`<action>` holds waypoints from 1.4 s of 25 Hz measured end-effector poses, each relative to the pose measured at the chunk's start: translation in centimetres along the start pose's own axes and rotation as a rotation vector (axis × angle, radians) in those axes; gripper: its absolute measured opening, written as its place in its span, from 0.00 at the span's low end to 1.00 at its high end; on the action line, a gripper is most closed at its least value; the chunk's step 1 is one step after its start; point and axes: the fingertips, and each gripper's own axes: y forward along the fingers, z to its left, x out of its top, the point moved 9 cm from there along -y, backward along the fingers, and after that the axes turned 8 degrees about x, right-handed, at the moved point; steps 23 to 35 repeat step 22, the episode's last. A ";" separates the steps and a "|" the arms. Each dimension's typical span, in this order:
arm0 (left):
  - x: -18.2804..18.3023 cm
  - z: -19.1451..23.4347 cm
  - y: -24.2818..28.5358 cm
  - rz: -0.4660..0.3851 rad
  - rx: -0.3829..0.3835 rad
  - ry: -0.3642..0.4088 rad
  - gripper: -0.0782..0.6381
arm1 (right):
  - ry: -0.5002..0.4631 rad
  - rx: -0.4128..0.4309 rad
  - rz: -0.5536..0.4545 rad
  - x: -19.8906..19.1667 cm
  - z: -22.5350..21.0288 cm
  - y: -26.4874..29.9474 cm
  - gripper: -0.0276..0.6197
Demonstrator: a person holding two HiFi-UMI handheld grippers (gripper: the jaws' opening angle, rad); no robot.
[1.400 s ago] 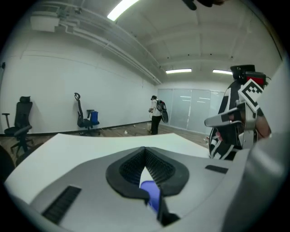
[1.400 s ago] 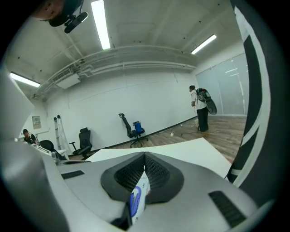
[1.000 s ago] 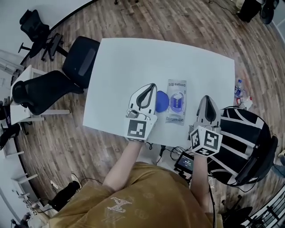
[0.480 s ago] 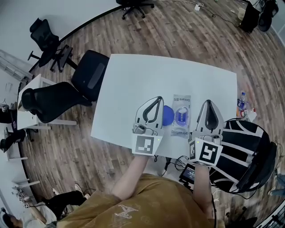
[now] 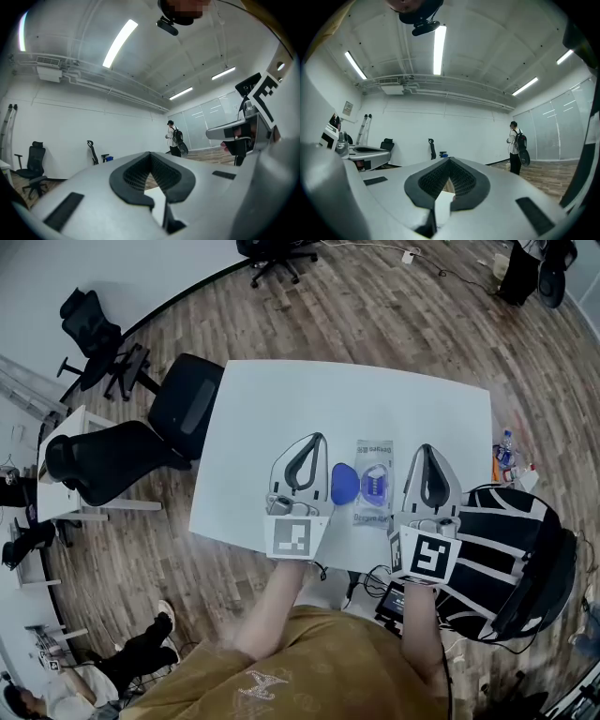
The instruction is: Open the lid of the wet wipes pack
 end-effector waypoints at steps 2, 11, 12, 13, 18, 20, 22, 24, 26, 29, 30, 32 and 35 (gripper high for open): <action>-0.2 -0.1 0.0 0.004 -0.005 0.011 0.12 | 0.002 -0.003 -0.002 0.0 -0.1 -0.1 0.05; -0.4 -0.2 0.4 0.006 -0.017 0.026 0.12 | 0.003 -0.005 0.017 -0.7 -0.4 -0.1 0.05; -0.4 -0.2 0.4 0.009 -0.020 0.029 0.12 | 0.003 -0.004 0.021 -0.8 -0.4 -0.1 0.05; -0.6 -0.3 0.4 0.014 -0.022 0.030 0.12 | 0.002 -0.004 0.026 -0.8 -0.4 -0.2 0.05; -0.9 -0.3 0.6 0.032 -0.026 0.029 0.12 | 0.004 -0.005 0.024 -0.9 -0.5 0.0 0.05; -1.0 -0.4 0.6 0.032 -0.032 0.031 0.12 | 0.000 -0.008 0.028 -1.0 -0.5 0.0 0.05; -1.3 -0.6 0.6 0.038 -0.039 0.029 0.12 | -0.006 -0.012 0.034 -1.1 -0.6 -0.1 0.05; -1.3 -0.6 0.6 0.038 -0.039 0.029 0.12 | -0.006 -0.012 0.034 -1.1 -0.6 -0.1 0.05; -1.3 -0.6 0.6 0.038 -0.039 0.029 0.12 | -0.006 -0.012 0.034 -1.1 -0.6 -0.1 0.05; -1.3 -0.6 0.6 0.038 -0.039 0.029 0.12 | -0.006 -0.012 0.034 -1.1 -0.6 -0.1 0.05; -1.3 -0.6 0.6 0.038 -0.039 0.029 0.12 | -0.006 -0.012 0.034 -1.1 -0.6 -0.1 0.05; -1.3 -0.6 0.6 0.038 -0.039 0.029 0.12 | -0.006 -0.012 0.034 -1.1 -0.6 -0.1 0.05; -1.3 -0.6 0.6 0.038 -0.039 0.029 0.12 | -0.006 -0.012 0.034 -1.1 -0.6 -0.1 0.05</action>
